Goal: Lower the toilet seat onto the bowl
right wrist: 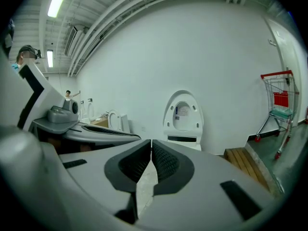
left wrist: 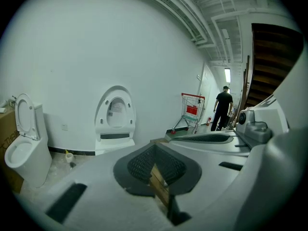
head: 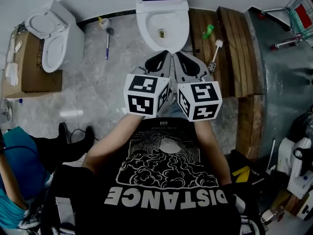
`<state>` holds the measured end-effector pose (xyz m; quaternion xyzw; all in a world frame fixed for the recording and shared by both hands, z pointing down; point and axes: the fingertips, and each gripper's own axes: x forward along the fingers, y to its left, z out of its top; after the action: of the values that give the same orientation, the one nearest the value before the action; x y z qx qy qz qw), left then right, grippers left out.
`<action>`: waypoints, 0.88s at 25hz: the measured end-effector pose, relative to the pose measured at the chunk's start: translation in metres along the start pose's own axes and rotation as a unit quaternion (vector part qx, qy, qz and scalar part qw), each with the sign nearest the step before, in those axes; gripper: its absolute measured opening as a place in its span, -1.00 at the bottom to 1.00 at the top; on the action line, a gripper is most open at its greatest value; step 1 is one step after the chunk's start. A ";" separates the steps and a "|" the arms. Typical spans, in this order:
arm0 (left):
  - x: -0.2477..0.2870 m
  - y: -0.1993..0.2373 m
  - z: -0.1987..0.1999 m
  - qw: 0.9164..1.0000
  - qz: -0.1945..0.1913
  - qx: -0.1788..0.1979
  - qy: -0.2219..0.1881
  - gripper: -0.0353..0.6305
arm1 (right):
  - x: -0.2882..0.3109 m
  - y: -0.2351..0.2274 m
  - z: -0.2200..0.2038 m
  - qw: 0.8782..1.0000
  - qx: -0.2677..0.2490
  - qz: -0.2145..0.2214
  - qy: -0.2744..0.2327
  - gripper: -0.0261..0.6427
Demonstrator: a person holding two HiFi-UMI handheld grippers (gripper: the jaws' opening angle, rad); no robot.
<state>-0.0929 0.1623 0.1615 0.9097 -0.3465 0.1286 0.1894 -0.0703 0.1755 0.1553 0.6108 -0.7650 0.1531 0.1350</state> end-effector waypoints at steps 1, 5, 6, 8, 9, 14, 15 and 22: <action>0.009 0.000 0.003 1.000 0.002 0.001 0.001 -0.86 | 0.005 -0.008 0.002 1.000 -0.003 0.001 0.001 -0.86; 0.050 0.003 0.015 1.000 0.008 -0.003 0.011 -0.86 | 0.027 -0.045 0.010 1.000 0.002 0.007 0.007 -0.86; 0.061 0.003 0.019 1.000 0.009 -0.003 0.014 -0.86 | 0.033 -0.055 0.012 1.000 0.004 0.008 0.008 -0.86; 0.083 0.004 0.026 1.000 0.013 -0.003 0.018 -0.86 | 0.044 -0.074 0.017 1.000 0.006 0.012 0.011 -0.86; 0.093 0.003 0.030 1.000 0.015 -0.004 0.020 -0.86 | 0.049 -0.084 0.019 1.000 0.008 0.014 0.013 -0.86; 0.141 0.002 0.046 0.999 0.029 -0.003 0.027 -0.86 | 0.072 -0.128 0.028 0.999 0.013 0.029 0.018 -0.86; 0.151 0.001 0.048 0.999 0.032 -0.001 0.030 -0.86 | 0.076 -0.137 0.029 0.999 0.014 0.033 0.019 -0.86; 0.194 0.005 0.064 0.997 0.060 0.006 0.038 -0.86 | 0.101 -0.178 0.040 0.998 0.016 0.063 0.022 -0.86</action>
<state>0.0518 0.0181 0.1763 0.8827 -0.3925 0.1765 0.1891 0.0802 0.0322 0.1709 0.5599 -0.7964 0.1866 0.1322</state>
